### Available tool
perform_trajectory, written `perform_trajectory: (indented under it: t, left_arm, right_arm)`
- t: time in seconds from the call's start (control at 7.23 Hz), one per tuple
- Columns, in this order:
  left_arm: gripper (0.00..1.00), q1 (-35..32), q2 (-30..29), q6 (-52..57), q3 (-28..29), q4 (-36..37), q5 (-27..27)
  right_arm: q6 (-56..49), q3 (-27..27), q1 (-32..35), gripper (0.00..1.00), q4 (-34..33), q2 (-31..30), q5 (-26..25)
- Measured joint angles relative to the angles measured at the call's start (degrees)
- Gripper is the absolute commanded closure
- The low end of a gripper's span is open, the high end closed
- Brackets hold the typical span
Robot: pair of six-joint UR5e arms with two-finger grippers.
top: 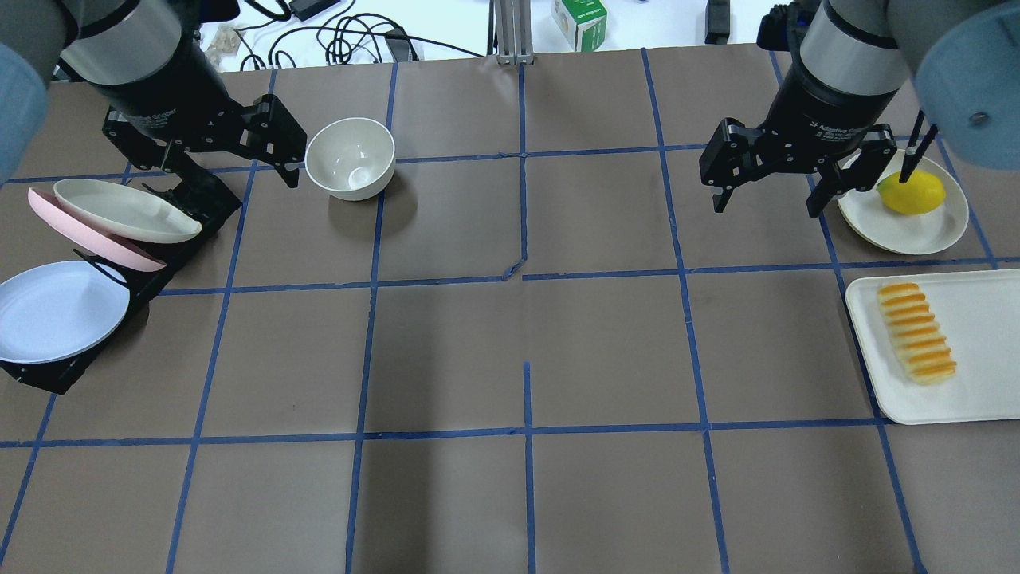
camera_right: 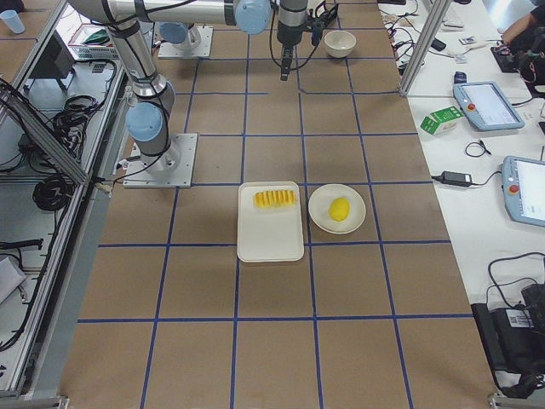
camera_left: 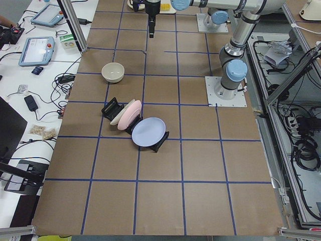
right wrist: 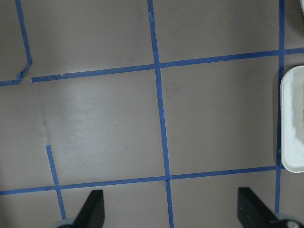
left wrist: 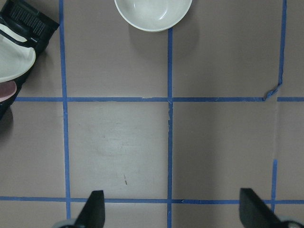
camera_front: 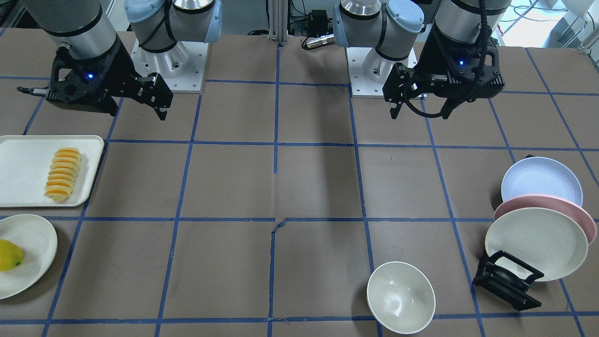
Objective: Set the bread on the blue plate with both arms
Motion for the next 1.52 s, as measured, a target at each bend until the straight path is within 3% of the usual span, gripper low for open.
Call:
perform_trajectory:
  t: [0.69, 1.24, 1.52]
  left_arm:
    - [0.0, 1.59, 0.76, 0.09, -0.33, 0.05, 0.53]
    - [0.0, 27.55, 0.74, 0.12, -2.08, 0.03, 2.95]
    - [0.0, 39.11, -2.92, 0.25, -3.96, 6.04, 6.21]
  right_arm:
    - [-0.19, 0.63, -0.65, 0.0, -0.02, 0.35, -0.9]
    - [-7.52, 3.42, -9.07, 0.0, -0.67, 0.49, -2.41]
    - [-17.58, 6.33, -17.36, 0.0, -4.0, 0.66, -4.78]
